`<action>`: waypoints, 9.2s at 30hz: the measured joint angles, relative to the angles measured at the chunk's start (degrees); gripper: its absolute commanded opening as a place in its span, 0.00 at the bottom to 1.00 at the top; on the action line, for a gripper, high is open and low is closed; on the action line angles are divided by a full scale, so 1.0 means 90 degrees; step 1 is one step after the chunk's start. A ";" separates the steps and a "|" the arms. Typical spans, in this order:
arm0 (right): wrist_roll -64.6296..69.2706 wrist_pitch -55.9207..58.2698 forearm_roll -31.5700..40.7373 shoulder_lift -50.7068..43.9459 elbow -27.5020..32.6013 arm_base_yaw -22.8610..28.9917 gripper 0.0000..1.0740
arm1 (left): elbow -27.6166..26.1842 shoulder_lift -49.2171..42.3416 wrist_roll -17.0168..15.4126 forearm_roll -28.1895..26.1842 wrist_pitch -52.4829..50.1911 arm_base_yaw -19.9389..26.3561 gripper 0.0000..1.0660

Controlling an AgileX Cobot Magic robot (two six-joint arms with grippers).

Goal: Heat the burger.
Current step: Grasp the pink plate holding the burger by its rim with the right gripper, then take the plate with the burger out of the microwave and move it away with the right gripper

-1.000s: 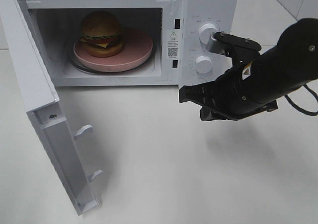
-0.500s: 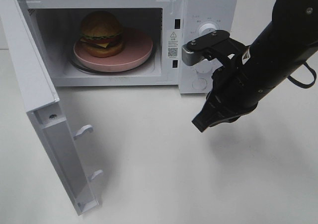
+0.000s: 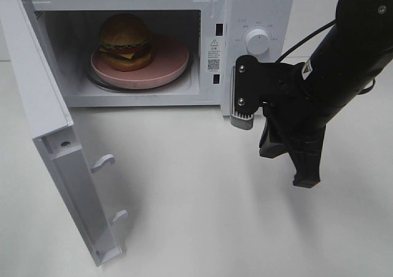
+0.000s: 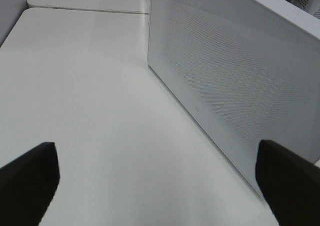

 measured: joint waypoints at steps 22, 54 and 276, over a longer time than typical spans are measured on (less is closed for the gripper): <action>0.0242 -0.0879 -0.2979 0.0000 0.0000 0.0955 0.85 | 0.0000 0.0000 0.0000 0.0000 0.0000 0.0000 0.94; 0.0554 -0.2419 -0.3330 0.2368 -0.2445 0.1057 0.82 | 0.0000 0.0000 0.0000 0.0000 0.0000 0.0000 0.94; 1.0912 0.2018 -0.5539 -0.1827 0.2591 0.1350 0.00 | 0.0000 0.0000 0.0000 0.0000 0.0000 0.0000 0.94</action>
